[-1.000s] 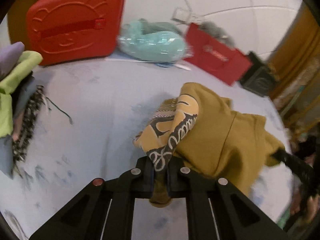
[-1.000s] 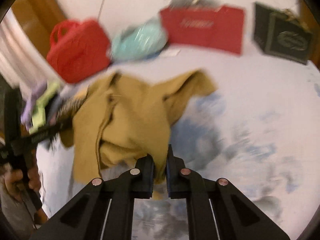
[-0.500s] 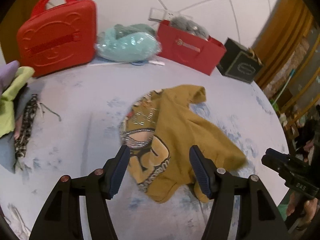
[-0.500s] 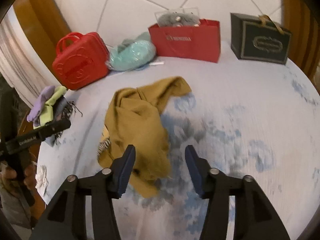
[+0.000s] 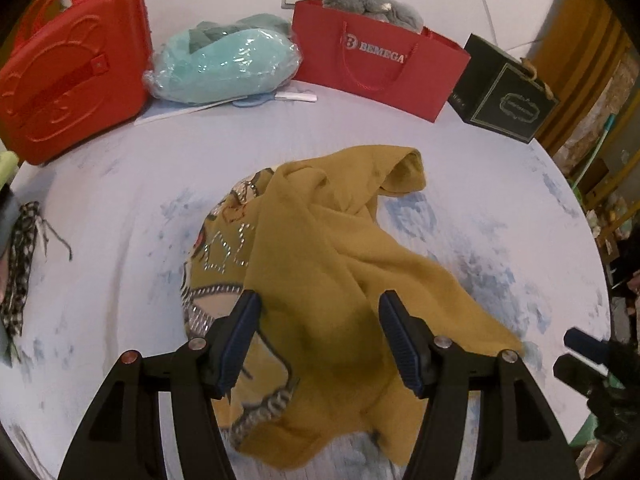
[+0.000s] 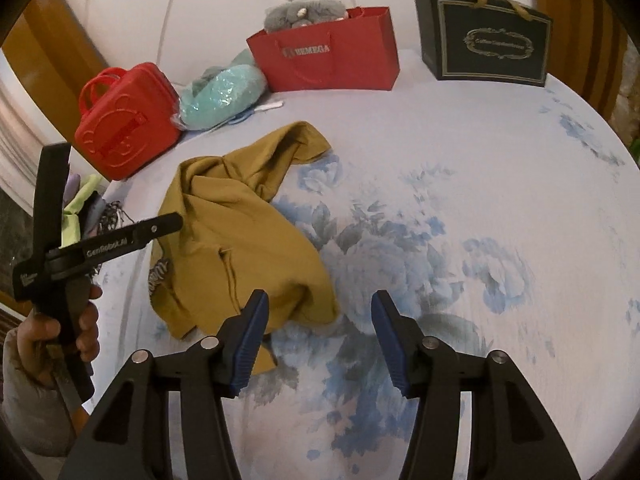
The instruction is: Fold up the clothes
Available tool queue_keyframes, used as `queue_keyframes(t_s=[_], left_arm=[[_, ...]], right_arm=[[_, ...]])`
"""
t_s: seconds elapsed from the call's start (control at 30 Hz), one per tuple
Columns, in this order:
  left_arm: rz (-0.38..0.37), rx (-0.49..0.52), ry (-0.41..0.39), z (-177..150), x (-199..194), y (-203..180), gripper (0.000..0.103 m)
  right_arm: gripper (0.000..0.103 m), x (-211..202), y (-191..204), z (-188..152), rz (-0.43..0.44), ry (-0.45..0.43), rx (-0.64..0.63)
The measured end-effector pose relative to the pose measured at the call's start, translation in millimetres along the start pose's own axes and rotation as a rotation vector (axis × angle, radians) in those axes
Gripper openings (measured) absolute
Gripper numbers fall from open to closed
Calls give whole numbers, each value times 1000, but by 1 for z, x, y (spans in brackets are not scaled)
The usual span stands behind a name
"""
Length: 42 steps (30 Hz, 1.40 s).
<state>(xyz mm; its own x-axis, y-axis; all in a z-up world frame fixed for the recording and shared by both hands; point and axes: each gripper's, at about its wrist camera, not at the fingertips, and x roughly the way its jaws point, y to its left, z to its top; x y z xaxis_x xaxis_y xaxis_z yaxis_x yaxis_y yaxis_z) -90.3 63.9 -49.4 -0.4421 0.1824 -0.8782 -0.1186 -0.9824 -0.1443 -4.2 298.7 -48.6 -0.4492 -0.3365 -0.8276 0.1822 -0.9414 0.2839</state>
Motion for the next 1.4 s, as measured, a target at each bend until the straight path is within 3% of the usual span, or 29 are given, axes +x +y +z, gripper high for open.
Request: queue_keyframes(t_s=[0.03, 0.07, 0.1, 0.4, 0.47, 0.5, 0.53, 0.6, 0.63, 0.7, 0.73, 0.77, 0.87, 0.97, 1.03, 1.13, 1.27, 1.3, 1.33, 1.4], left_arm=[[12, 7, 16, 0, 5, 2, 50], [24, 13, 32, 0, 11, 4, 16], [13, 8, 55, -1, 15, 9, 9], [-58, -60, 36, -13, -3, 48, 9], [-50, -53, 34, -14, -4, 48, 9], [-44, -47, 34, -15, -4, 48, 7], [-40, -43, 34, -15, -4, 48, 6], [-42, -50, 26, -14, -11, 51, 6], [-49, -56, 13, -14, -19, 55, 6], [-61, -70, -15, -13, -34, 62, 6], [-48, -72, -34, -13, -44, 66, 4], [13, -65, -64, -14, -56, 70, 2], [71, -95, -118, -16, -85, 95, 2], [125, -124, -126, -21, -98, 121, 2], [103, -137, -108, -25, -99, 129, 2], [73, -91, -89, -27, -93, 115, 6], [-39, -10, -91, -22, -86, 73, 36], [-70, 21, -99, -20, -86, 59, 43], [-100, 52, -106, -19, -85, 44, 45], [-151, 114, -110, -14, -80, 16, 50]], right_arm=[[54, 4, 1, 5, 7, 2, -8], [54, 9, 3, 11, 17, 3, -17], [54, 16, 6, 18, 34, 6, -26], [54, 107, 60, 74, 192, 152, -156], [64, 123, 71, 79, 219, 183, -177], [64, 131, 76, 79, 220, 204, -193], [41, 140, 82, 78, 218, 226, -211], [9, 141, 91, 75, 174, 225, -256], [4, 141, 95, 73, 150, 222, -280], [4, 122, 93, 75, 143, 169, -273], [4, 111, 91, 76, 142, 139, -266], [4, 97, 86, 77, 121, 103, -259], [3, 60, 73, 75, 4, 10, -257], [3, 33, 39, 62, -66, -6, -172], [3, 7, 14, 48, -100, -35, -102], [3, -23, -9, 24, -68, -43, -19], [7, -28, -22, -4, 7, -12, 40], [13, -26, -22, -9, 28, -12, 58], [28, -26, -23, -13, 41, -16, 72], [47, -24, -23, -20, 64, -21, 100]])
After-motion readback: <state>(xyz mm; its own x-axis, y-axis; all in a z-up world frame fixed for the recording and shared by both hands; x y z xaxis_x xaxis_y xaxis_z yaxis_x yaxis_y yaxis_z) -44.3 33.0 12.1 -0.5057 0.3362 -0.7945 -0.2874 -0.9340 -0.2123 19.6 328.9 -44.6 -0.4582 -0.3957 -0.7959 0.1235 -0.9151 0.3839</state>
